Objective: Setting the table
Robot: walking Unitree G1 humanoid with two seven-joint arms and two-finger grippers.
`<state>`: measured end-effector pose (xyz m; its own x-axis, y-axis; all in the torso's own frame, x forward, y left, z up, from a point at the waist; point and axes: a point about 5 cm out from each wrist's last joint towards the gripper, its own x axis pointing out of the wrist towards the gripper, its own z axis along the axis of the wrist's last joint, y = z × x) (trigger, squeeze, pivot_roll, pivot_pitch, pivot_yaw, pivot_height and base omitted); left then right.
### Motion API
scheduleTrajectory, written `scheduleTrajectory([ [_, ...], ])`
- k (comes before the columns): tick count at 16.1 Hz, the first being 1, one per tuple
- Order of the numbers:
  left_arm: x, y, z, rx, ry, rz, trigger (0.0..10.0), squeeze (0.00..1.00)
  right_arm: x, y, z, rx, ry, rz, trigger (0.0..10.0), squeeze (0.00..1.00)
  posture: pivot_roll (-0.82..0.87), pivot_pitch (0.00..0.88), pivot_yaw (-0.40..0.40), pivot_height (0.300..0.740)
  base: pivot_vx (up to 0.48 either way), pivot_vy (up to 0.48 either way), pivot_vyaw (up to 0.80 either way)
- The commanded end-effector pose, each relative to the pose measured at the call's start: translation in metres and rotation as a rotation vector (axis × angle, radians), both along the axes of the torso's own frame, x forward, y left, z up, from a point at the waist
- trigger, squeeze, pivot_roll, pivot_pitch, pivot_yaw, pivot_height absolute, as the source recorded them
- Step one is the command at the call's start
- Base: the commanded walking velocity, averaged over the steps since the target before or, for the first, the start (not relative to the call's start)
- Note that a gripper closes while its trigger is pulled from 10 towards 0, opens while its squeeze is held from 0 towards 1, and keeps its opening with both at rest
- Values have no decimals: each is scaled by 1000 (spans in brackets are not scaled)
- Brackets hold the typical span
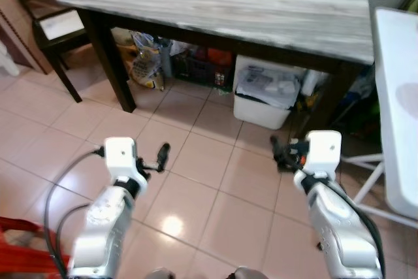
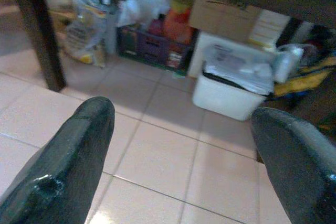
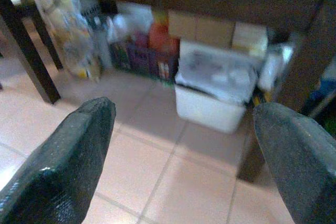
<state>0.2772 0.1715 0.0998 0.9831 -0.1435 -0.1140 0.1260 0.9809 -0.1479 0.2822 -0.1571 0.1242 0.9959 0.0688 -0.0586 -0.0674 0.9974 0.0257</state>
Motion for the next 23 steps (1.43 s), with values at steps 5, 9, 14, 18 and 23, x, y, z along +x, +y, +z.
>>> scheduleTrajectory([
  [5, -1, 2, -1, -4, 8, 0, 10000, 0, -4, 6, -3, 5, 4, 16, 10000, 0, -186, 145, 28, 740, 0, 0, 0],
  [9, -5, -4, -4, 20, 14, -44, 10000, 0, -3, 5, -2, 6, 6, 3, 10000, 0, -183, 143, 29, 740, 0, 0, 0],
  [14, -2, -8, 10, -23, -47, -44, 10000, 0, -2, 5, 20, -76, -93, -13, 10000, 0, -182, 144, 15, 740, 0, 0, -781],
  [18, -3, -11, 18, -26, -98, -34, 10000, 0, -5, -1, 29, -82, -122, -43, 10000, 0, -182, 148, 3, 740, 0, 0, -778],
  [23, -5, -10, 16, -29, -87, -27, 10000, 0, -10, -2, 27, -90, -105, -43, 10000, 0, -187, 158, -1, 740, 0, 0, -781],
])
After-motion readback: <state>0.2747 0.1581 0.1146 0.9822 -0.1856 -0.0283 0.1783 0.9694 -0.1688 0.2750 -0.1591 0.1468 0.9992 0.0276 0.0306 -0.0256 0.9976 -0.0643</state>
